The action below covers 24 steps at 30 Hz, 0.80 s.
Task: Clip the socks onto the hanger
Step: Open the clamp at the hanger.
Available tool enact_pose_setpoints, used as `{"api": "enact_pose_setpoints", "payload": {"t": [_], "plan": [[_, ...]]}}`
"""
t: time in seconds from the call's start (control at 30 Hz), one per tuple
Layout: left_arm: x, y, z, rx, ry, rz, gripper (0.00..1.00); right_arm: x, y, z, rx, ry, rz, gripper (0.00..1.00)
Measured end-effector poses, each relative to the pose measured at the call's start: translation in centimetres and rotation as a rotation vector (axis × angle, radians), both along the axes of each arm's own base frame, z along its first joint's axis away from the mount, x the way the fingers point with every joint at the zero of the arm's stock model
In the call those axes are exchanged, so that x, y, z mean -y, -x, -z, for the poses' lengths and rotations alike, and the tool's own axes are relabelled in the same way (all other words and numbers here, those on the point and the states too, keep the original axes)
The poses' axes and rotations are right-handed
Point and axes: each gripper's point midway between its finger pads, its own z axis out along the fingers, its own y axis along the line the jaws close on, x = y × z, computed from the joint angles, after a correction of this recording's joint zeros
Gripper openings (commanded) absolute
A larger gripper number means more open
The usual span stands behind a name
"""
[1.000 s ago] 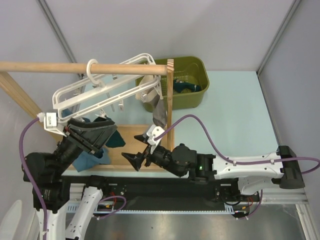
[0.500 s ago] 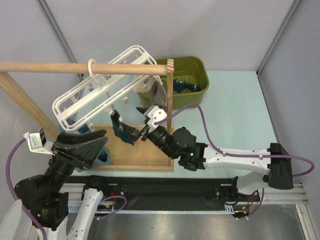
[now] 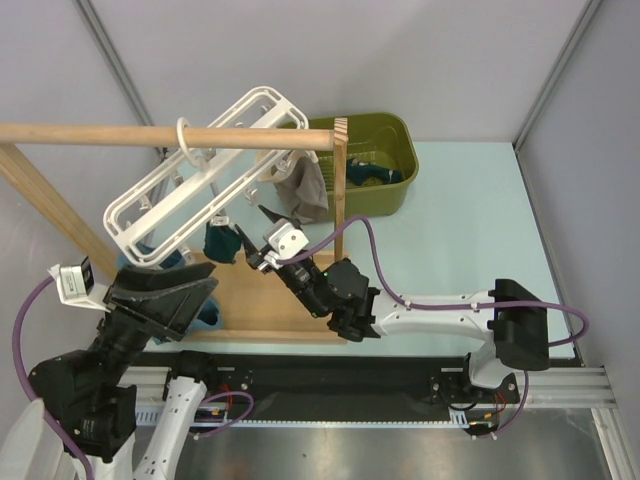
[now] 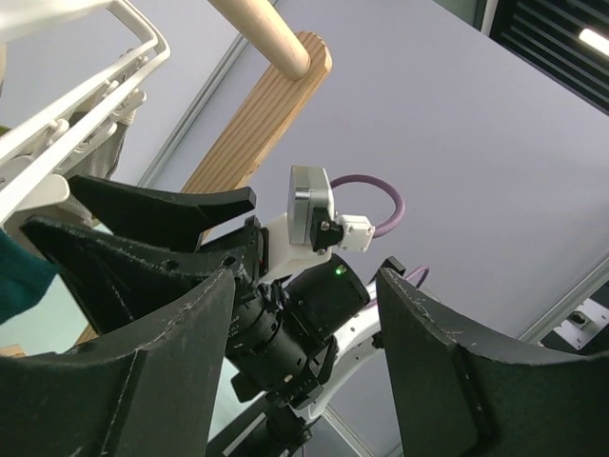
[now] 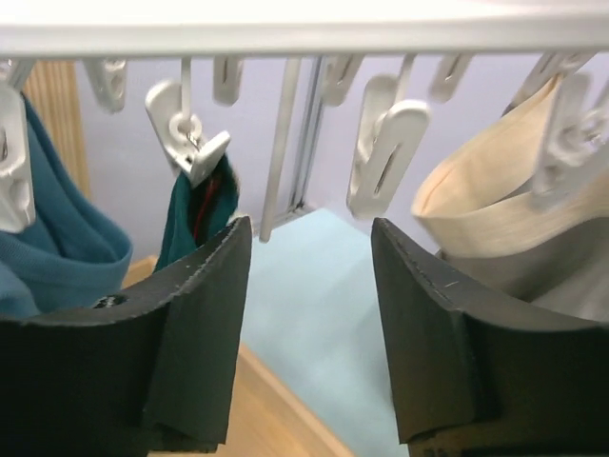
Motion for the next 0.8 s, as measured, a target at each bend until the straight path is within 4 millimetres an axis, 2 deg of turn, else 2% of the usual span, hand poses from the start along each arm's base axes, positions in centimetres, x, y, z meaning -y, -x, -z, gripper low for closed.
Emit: {"api": "enact_pose_setpoints", "payload": {"t": [0.13,0.37,0.63,0.8], "plan": [[0.1,0.2,0.0,0.002,-0.003,0.007,0.68,0.6,-0.2,-1.0,0.03,-0.026,0.019,0.54],[0.2,0.3,0.0,0.003,-0.006,0.014,0.68,1.2,-1.5,-1.2,0.042,-0.024,0.046,0.49],[0.3,0.6,-0.1,0.01,-0.005,0.031,0.67,1.8,-3.0,-1.4,0.052,-0.029,0.056,0.35],[0.4,0.7,-0.2,0.009,-0.005,0.04,0.65,1.6,-2.9,-1.6,0.063,-0.032,0.036,0.23]]}}
